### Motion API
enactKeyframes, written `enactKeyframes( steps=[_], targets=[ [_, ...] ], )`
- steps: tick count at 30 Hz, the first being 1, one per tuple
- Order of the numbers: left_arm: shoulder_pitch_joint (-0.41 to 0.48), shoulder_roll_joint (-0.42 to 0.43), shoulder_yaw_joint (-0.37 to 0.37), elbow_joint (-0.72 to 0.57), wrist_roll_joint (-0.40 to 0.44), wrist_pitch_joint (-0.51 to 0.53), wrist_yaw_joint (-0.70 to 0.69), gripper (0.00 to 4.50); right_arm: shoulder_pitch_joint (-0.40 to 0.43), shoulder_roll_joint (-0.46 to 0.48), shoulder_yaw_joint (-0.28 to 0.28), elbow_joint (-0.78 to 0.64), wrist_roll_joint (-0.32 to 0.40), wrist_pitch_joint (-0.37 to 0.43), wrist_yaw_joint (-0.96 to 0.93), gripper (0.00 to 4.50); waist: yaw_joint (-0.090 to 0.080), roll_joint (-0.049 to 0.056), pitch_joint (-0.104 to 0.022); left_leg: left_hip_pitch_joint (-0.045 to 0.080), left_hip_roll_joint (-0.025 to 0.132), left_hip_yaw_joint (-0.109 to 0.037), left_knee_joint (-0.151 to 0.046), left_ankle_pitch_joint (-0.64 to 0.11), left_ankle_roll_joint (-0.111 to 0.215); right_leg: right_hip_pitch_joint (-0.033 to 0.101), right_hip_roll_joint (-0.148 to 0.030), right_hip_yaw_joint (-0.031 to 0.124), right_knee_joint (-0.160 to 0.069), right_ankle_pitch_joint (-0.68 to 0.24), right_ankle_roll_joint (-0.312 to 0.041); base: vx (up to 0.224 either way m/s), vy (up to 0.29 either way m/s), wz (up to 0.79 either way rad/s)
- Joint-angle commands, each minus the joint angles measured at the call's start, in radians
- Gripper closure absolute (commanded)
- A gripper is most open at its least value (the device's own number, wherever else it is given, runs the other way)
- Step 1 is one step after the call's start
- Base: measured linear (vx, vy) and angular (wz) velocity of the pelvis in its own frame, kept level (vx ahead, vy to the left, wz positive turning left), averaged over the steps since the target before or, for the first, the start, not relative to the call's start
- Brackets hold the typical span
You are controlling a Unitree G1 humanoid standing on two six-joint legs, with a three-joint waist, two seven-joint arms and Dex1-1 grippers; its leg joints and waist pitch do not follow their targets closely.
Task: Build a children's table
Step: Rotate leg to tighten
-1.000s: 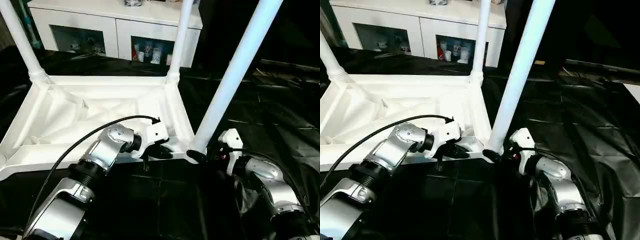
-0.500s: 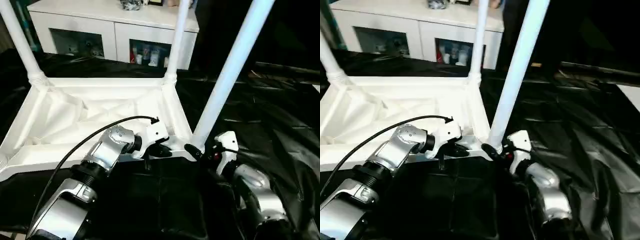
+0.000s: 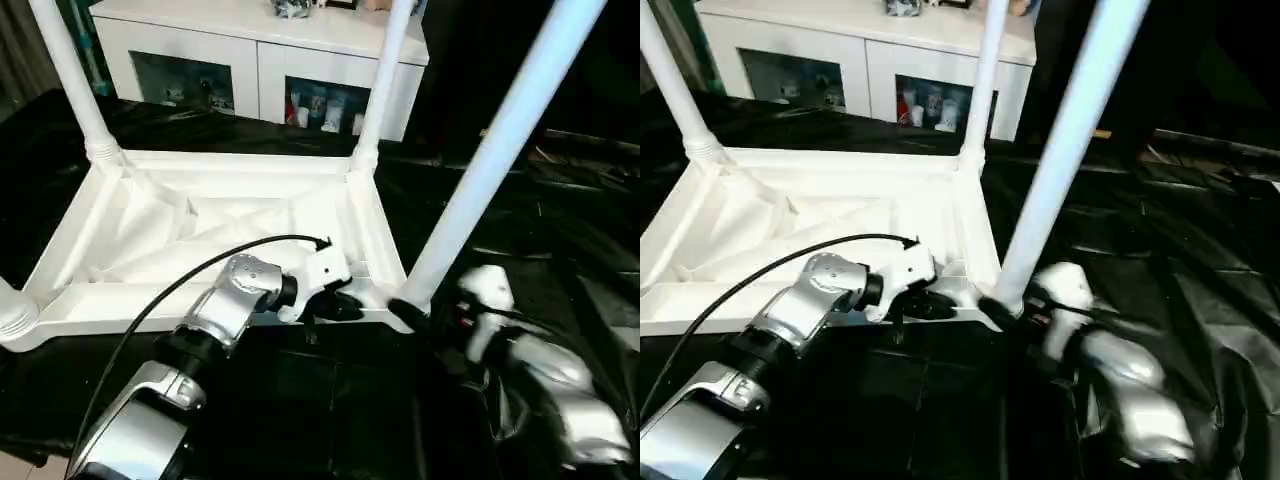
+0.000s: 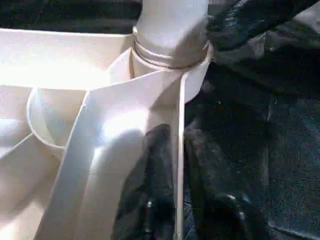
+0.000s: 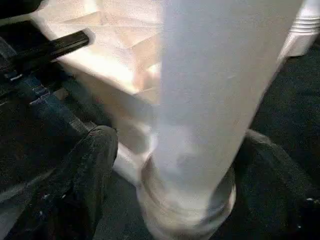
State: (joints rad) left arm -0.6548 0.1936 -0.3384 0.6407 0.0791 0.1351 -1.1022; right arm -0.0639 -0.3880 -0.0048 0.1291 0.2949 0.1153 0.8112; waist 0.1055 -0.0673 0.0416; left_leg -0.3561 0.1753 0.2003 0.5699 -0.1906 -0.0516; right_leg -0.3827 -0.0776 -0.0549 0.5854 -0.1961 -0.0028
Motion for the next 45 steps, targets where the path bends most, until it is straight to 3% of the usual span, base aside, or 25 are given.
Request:
enactKeyframes(
  steps=[1, 8, 9, 12, 13, 14, 16, 19, 25, 29, 30, 33, 35, 41, 45],
  targets=[
    [0.021, 0.004, 0.01, -0.01, -0.017, 0.001, 0.0, 3.61, 0.023, -0.044, -0.033, -0.046, 0.025, 0.018, 0.042, 0.78, 0.0, -0.004, -0.047, 0.008, 0.07, -0.029, -0.063, -0.169, 0.094, 0.038, -0.083, 0.049, -0.059, -0.11, -0.225, 0.0, 0.0, 0.0],
    [0.048, 0.045, 0.075, -0.143, -0.102, 0.076, -0.045, 3.08, 0.068, -0.114, -0.084, -0.112, 0.077, 0.079, 0.082, 0.78, -0.006, -0.003, -0.045, 0.008, 0.071, -0.031, -0.065, -0.189, 0.081, 0.038, -0.084, 0.047, -0.062, -0.169, -0.226, 0.0, 0.0, 0.0],
    [0.066, 0.074, 0.082, -0.203, -0.126, 0.109, -0.079, 3.03, 0.085, -0.129, -0.082, -0.152, 0.122, 0.131, 0.115, 0.78, -0.01, -0.003, -0.044, 0.009, 0.071, -0.031, -0.067, -0.191, 0.083, 0.038, -0.082, 0.046, -0.062, -0.168, -0.228, 0.0, 0.0, 0.0],
    [0.095, 0.121, 0.081, -0.287, -0.149, 0.161, -0.127, 2.72, 0.111, -0.156, -0.054, -0.209, 0.162, 0.184, 0.157, 0.78, -0.013, -0.001, -0.044, 0.009, 0.072, -0.031, -0.065, -0.172, 0.092, 0.036, -0.079, 0.046, -0.057, -0.138, -0.233, 0.0, 0.0, 0.0],
    [0.112, 0.152, 0.077, -0.329, -0.158, 0.189, -0.154, 2.63, 0.118, -0.161, -0.04, -0.236, 0.182, 0.208, 0.175, 0.78, -0.014, -0.005, -0.044, 0.008, 0.071, -0.03, -0.066, -0.171, 0.092, 0.036, -0.079, 0.046, -0.058, -0.143, -0.232, 0.0, 0.0, 0.0],
    [0.126, 0.178, 0.073, -0.364, -0.165, 0.212, -0.177, 2.63, 0.12, -0.163, -0.029, -0.256, 0.199, 0.23, 0.186, 0.78, -0.013, -0.001, -0.043, 0.007, 0.073, -0.033, -0.068, -0.168, 0.088, 0.04, -0.081, 0.046, -0.055, -0.149, -0.232, 0.0, 0.0, 0.0],
    [0.149, 0.219, 0.065, -0.419, -0.175, 0.25, -0.206, 2.51, 0.122, -0.166, -0.012, -0.286, 0.225, 0.262, 0.198, 0.78, -0.015, 0.002, -0.042, 0.009, 0.074, -0.031, -0.069, -0.176, 0.084, 0.034, -0.078, 0.047, -0.057, -0.162, -0.228, 0.0, 0.0, 0.0],
    [0.196, 0.297, 0.052, -0.503, -0.18, 0.307, -0.236, 2.2, 0.095, -0.139, 0.018, -0.3, 0.219, 0.276, 0.183, 0.78, -0.015, 0.002, -0.039, 0.014, 0.072, -0.031, -0.073, -0.211, 0.048, 0.029, -0.078, 0.047, -0.062, -0.227, -0.211, 0.0, 0.0, 0.0],
    [0.265, 0.401, 0.052, -0.585, -0.153, 0.374, -0.231, 1.76, -0.008, 0.002, 0.075, -0.202, 0.13, 0.232, 0.052, 0.78, -0.025, 0.006, -0.038, 0.017, 0.067, -0.032, -0.077, -0.24, -0.008, 0.018, -0.076, 0.05, -0.06, -0.278, -0.194, 0.0, 0.0, 0.0],
    [0.291, 0.448, 0.057, -0.619, -0.152, 0.421, -0.234, 1.38, -0.067, 0.095, 0.125, -0.122, 0.127, 0.231, 0.02, 0.78, -0.021, 0.01, -0.04, 0.023, 0.065, -0.029, -0.074, -0.23, -0.015, 0.016, -0.071, 0.051, -0.055, -0.231, -0.199, 0.0, 0.0, 0.0],
    [0.299, 0.469, 0.059, -0.629, -0.151, 0.439, -0.223, 1.33, -0.099, 0.141, 0.151, -0.083, 0.123, 0.234, 0.016, 0.78, -0.023, 0.007, -0.042, 0.017, 0.064, -0.03, -0.075, -0.209, -0.012, 0.021, -0.071, 0.05, -0.047, -0.195, -0.207, 0.0, 0.0, 0.0],
    [0.302, 0.48, 0.06, -0.629, -0.147, 0.446, -0.209, 1.11, -0.133, 0.187, 0.164, -0.041, 0.104, 0.218, -0.003, 0.78, -0.025, 0.008, -0.043, 0.019, 0.064, -0.029, -0.074, -0.192, -0.016, 0.021, -0.071, 0.05, -0.044, -0.162, -0.214, 0.0, 0.0, 0.0],
    [0.303, 0.481, 0.059, -0.624, -0.138, 0.455, -0.186, 1.02, -0.184, 0.253, 0.162, 0.033, 0.062, 0.173, -0.078, 0.78, -0.026, 0.01, -0.044, 0.019, 0.063, -0.028, -0.074, -0.182, -0.025, 0.021, -0.071, 0.05, -0.041, -0.145, -0.219, 0.0, 0.0, 0.0],
    [0.308, 0.488, 0.054, -0.627, -0.136, 0.473, -0.161, 0.64, -0.26, 0.325, 0.136, 0.168, 0.013, 0.097, -0.206, 0.78, -0.026, 0.009, -0.047, 0.023, 0.06, -0.024, -0.072, -0.16, -0.038, 0.023, -0.07, 0.05, -0.035, -0.106, -0.22, 0.0, 0.0, 0.0],
    [0.313, 0.499, 0.048, -0.629, -0.132, 0.479, -0.148, 0.37, -0.307, 0.363, 0.093, 0.266, -0.011, 0.021, -0.314, 0.78, -0.027, 0.007, -0.043, 0.021, 0.058, -0.024, -0.073, -0.181, -0.045, 0.023, -0.07, 0.054, -0.039, -0.144, -0.211, 0.0, 0.0, 0.0]
  ],
)
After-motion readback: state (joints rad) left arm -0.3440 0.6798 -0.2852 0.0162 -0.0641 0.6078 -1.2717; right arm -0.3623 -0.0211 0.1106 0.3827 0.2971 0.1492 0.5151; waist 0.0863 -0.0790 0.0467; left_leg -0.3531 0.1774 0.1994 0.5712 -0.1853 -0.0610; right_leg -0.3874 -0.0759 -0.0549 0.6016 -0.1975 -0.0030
